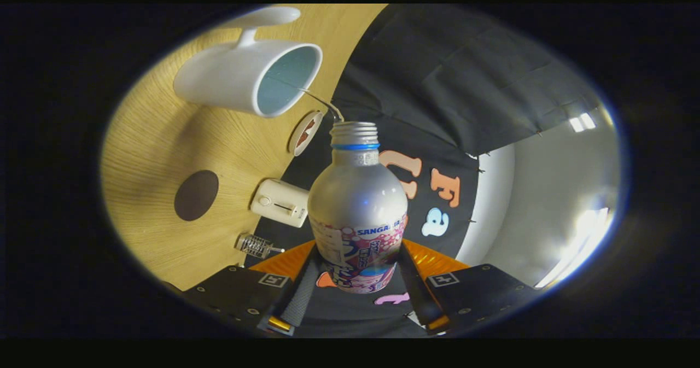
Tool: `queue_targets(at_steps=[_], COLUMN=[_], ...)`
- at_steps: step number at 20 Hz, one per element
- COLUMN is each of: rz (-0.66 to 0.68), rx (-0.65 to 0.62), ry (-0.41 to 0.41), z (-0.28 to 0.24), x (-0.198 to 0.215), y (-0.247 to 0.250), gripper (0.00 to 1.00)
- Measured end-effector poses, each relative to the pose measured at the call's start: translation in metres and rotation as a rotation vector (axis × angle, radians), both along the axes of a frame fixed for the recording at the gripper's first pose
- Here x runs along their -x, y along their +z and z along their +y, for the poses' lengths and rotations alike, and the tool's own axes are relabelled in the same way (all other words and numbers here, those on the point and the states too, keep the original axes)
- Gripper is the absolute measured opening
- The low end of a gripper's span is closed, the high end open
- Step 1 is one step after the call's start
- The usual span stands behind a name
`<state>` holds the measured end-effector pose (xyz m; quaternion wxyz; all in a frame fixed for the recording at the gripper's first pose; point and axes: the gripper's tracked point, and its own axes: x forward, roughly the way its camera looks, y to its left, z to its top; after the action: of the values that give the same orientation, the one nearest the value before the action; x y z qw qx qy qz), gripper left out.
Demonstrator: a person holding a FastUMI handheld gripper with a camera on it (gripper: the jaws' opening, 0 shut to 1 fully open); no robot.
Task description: Take the bottle from table, then pour the juice into the cup, finally place the bottle on the coaster
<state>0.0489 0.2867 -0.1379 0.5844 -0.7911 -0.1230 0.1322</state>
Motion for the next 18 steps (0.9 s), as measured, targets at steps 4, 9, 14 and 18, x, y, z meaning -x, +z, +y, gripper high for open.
queue_targets(at_steps=[4,9,14,18], rz=[0.007,0.014,0.011,0.018], rx=[0.015,0.021,0.026,0.026], ry=[0.003,0.008,0.024,0.030], z=[-0.0003,0.0004,0.0060,0.0080], x=[-0.0007,-0.0010,0.0015,0.0042], y=[-0.0032,-0.0051,-0.0047,-0.0051], gripper=[0.77,0.77,0.77,0.77])
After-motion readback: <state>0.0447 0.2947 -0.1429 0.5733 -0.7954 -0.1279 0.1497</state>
